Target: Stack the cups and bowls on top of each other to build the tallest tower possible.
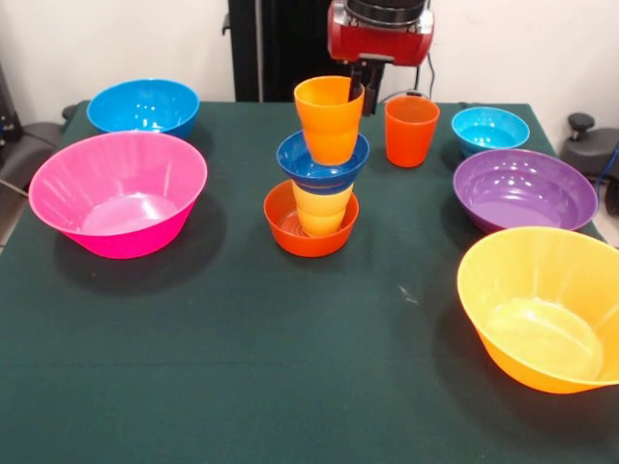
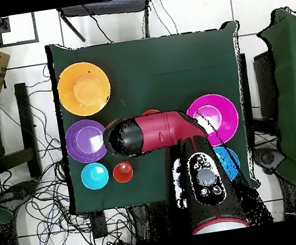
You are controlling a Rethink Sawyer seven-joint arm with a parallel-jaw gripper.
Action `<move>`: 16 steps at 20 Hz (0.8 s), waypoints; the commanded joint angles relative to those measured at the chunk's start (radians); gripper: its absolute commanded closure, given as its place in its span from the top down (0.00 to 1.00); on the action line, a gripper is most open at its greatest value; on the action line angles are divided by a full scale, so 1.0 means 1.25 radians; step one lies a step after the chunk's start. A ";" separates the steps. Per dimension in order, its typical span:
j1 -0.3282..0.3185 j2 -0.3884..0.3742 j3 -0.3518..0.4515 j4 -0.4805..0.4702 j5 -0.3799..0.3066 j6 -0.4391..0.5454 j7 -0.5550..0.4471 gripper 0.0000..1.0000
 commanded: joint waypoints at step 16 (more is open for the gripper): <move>0.034 0.067 -0.040 0.014 -0.052 -0.109 0.055 0.00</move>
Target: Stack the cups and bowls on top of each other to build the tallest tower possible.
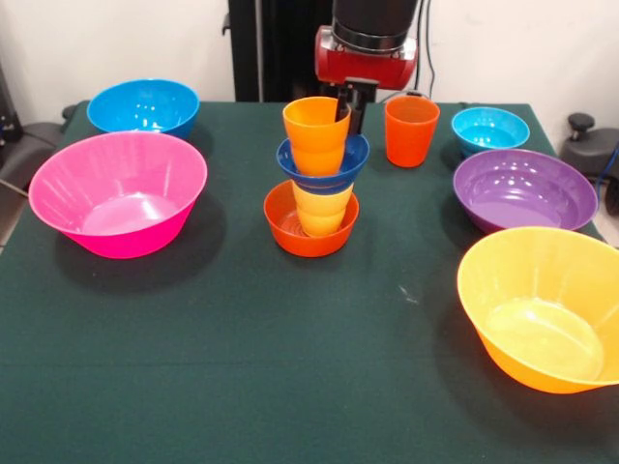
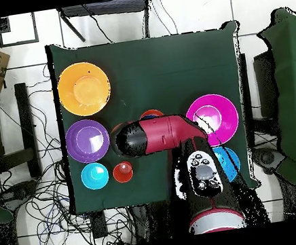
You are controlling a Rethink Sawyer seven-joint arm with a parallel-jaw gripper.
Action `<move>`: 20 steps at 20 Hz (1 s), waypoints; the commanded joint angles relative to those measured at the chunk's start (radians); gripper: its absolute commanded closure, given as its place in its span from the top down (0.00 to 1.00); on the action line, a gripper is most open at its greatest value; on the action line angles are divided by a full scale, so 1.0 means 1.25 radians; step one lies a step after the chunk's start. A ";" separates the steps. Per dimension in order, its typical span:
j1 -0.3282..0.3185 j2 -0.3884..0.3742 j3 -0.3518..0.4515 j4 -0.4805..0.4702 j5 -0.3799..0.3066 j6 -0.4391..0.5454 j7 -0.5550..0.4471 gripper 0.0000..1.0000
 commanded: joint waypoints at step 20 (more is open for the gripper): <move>0.011 0.024 0.027 0.019 -0.021 -0.014 0.040 0.00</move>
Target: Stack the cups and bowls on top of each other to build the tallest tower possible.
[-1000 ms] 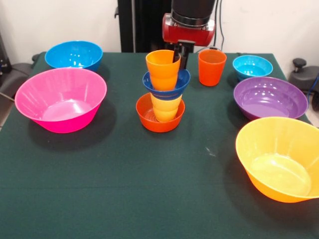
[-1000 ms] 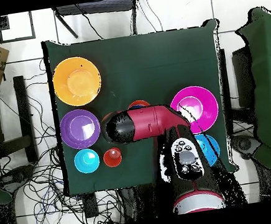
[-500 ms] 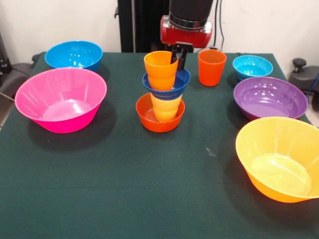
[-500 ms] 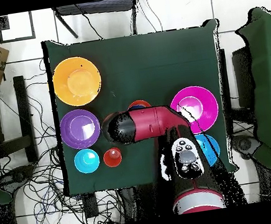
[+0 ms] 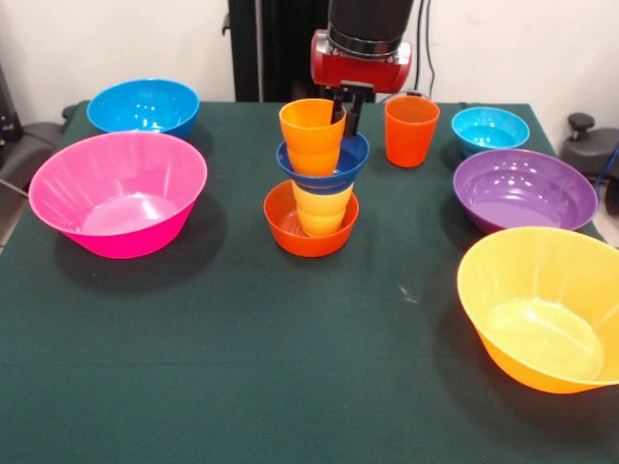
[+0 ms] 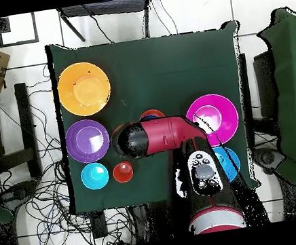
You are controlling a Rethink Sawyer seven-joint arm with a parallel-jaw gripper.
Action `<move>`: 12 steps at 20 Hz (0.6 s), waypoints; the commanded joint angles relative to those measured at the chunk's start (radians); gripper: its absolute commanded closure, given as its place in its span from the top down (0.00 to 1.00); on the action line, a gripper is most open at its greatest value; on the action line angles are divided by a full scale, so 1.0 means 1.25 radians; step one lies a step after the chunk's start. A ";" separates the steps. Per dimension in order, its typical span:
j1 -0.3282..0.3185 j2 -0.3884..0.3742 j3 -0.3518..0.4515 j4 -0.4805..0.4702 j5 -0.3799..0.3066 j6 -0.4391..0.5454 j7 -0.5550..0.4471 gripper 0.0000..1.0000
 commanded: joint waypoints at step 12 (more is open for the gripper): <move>0.013 0.017 0.030 0.020 -0.024 -0.035 0.053 1.00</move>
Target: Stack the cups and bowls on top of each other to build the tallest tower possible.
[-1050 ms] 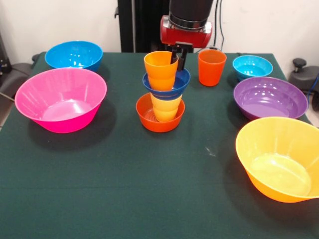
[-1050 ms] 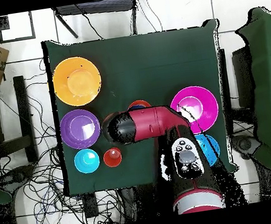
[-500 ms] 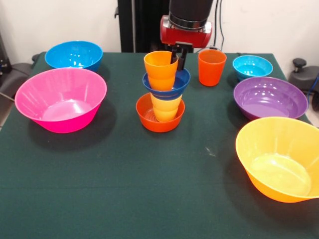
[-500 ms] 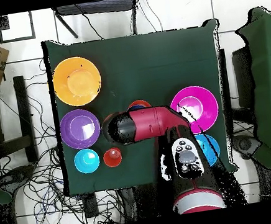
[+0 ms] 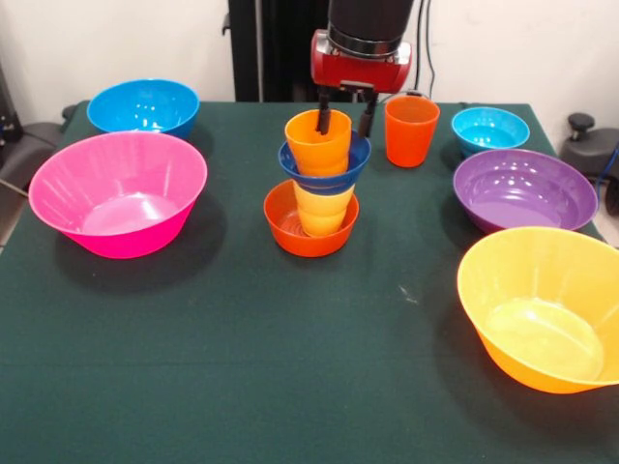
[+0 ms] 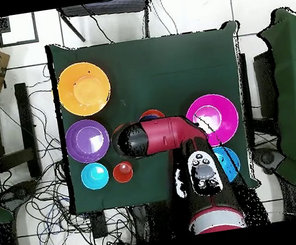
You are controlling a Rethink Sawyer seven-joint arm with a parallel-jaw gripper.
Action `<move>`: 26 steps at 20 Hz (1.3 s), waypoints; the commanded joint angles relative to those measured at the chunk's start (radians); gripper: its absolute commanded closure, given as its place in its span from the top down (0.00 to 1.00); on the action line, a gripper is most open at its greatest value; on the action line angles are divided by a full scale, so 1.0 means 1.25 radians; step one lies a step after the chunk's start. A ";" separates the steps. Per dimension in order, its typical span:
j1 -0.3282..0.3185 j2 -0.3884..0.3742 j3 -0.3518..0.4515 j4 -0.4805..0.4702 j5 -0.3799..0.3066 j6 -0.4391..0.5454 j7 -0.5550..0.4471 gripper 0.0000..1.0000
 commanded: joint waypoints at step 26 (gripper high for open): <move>0.013 -0.069 0.029 0.015 -0.006 0.073 0.020 1.00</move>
